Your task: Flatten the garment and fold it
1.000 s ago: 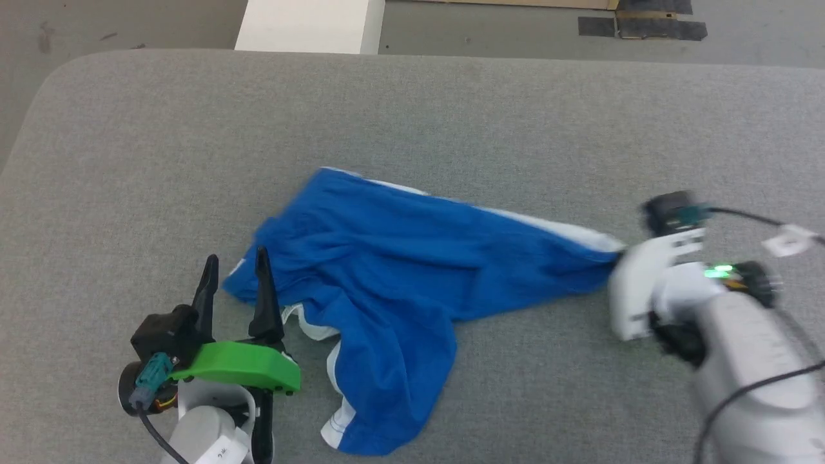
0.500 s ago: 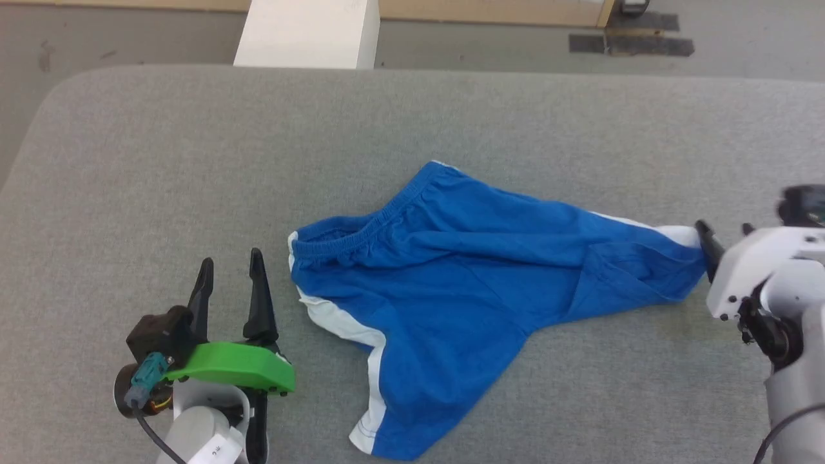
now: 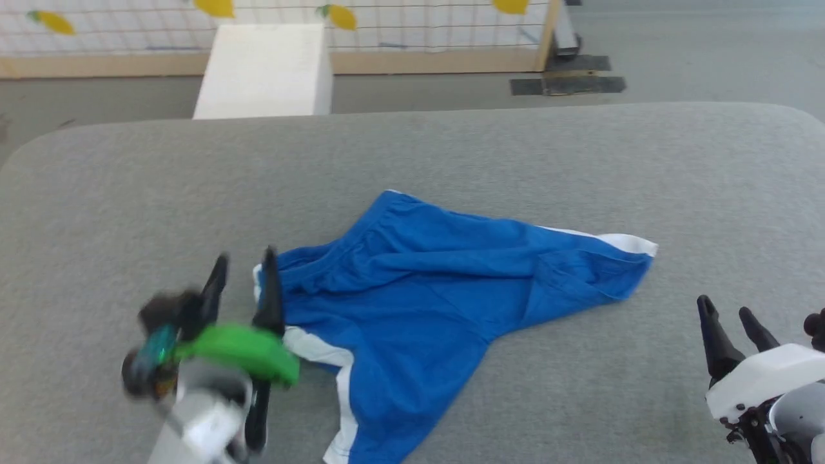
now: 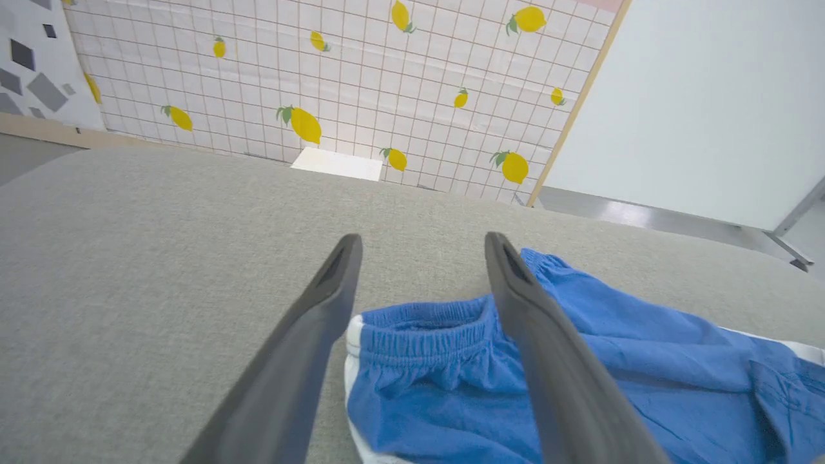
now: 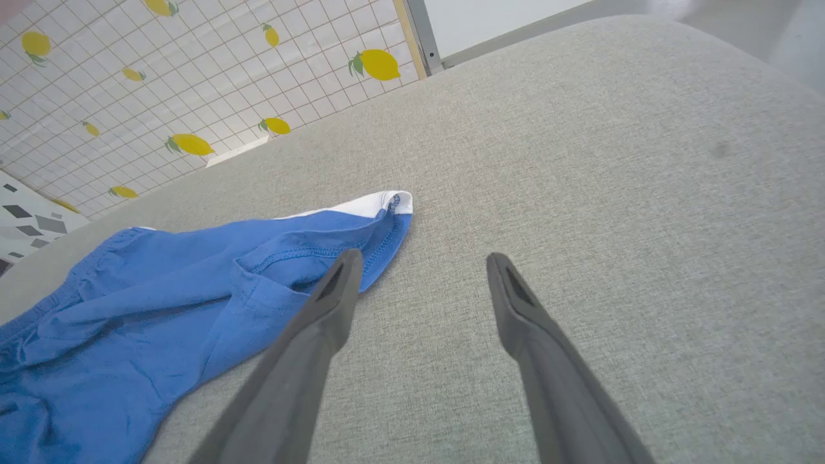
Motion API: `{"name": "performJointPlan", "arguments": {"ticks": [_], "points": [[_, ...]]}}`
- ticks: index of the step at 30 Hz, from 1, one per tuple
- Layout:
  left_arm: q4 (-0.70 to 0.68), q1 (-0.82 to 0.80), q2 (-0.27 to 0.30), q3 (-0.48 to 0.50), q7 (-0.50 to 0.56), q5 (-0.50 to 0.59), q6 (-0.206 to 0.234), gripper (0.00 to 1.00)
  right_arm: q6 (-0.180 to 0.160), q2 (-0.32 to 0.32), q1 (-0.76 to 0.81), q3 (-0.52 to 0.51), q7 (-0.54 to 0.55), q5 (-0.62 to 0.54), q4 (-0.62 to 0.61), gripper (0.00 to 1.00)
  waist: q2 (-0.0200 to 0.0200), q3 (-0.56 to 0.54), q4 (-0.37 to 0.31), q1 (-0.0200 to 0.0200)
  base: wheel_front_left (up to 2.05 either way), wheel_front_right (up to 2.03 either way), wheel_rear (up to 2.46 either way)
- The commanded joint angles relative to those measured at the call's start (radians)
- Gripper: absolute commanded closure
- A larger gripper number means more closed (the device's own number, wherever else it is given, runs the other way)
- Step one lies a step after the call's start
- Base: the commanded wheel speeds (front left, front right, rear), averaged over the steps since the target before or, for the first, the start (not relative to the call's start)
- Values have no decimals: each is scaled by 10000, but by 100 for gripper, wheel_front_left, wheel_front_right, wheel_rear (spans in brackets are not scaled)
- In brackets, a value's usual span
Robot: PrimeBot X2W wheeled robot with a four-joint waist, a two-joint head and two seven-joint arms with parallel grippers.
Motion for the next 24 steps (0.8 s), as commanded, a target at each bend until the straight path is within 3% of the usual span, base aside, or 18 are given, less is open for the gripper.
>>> {"name": "performJointPlan", "arguments": {"ticks": [1,4,11,18,19,20,21,24], "points": [[44,-683,119,-133,472,-9,-95,0,-15,-3,31,74,-99,64,-157,0,-1,30,-356,0,0,0,0],[452,-1996,305,-544,2113,48,-232,0,-15,-1,-82,157,-112,87,-343,0,-1,278,-636,0,0,0,0],[2783,-4376,851,-1422,7090,168,-438,0,-15,0,-737,709,-235,261,-419,0,-1,1153,-1463,0,0,0,0],[4026,-4553,1520,-1763,9257,528,-166,0,-15,0,-766,532,-547,297,-135,0,-1,1487,-1812,0,0,0,0],[4144,-4424,1543,-1767,9587,482,-102,18,-15,0,-731,459,-580,270,-110,0,-1,1475,-1772,0,0,0,0],[4159,-4358,1544,-1769,9716,443,-98,69,-15,0,-711,421,-593,258,-103,0,-1,1463,-1741,0,0,0,0],[4145,-4201,1476,-1658,9920,197,-132,100,-15,0,-672,355,-609,236,-86,0,-1,1427,-1675,0,0,0,0],[3895,-3839,1415,-1264,9995,-396,-219,100,-15,0,-653,371,-608,210,-74,0,-1,1292,-1481,0,0,0,0]]}}
